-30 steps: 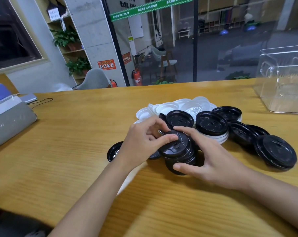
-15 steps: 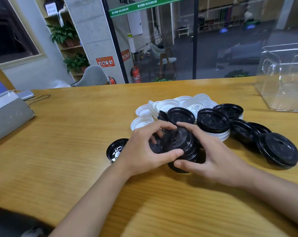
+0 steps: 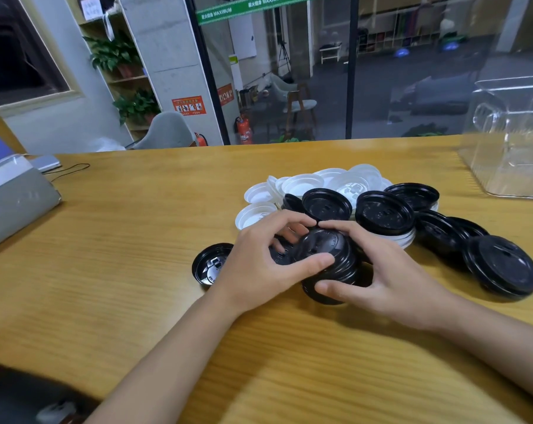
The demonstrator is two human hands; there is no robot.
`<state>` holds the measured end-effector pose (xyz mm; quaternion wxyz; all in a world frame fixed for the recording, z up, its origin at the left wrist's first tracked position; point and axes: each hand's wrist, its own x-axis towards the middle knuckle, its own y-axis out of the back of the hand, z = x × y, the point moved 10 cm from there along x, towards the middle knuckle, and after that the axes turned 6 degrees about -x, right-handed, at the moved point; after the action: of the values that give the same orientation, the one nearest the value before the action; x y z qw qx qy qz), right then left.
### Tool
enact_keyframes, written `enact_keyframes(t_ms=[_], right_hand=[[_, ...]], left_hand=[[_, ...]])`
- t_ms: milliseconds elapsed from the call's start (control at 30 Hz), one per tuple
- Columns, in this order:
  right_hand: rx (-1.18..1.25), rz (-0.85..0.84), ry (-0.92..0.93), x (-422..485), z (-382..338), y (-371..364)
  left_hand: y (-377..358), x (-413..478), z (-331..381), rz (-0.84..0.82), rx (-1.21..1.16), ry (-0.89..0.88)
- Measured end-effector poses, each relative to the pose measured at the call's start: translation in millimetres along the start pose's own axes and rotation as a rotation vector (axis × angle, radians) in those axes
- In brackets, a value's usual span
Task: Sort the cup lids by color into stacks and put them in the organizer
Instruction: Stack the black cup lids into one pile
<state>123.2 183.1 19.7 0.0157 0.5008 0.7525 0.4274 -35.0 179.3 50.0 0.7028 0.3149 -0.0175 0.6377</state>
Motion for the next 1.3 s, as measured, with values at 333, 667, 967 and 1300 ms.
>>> enact_keyframes(t_ms=[333, 667, 967, 1300], right_hand=[[0.079, -0.029, -0.011, 2, 0, 0], [0.072, -0.036, 0.001, 2, -2, -1], [0.065, -0.036, 0.023, 2, 0, 0], [0.028, -0.050, 0.001, 1, 0, -1]], left_hand=[[-7, -2, 3, -0.097, -0.130, -0.007], [-11, -2, 3, -0.083, -0.161, 0.013], [-10, -2, 0, -0.095, -0.135, 0.032], [-13, -4, -6, -0.162, -0.074, 0.060]])
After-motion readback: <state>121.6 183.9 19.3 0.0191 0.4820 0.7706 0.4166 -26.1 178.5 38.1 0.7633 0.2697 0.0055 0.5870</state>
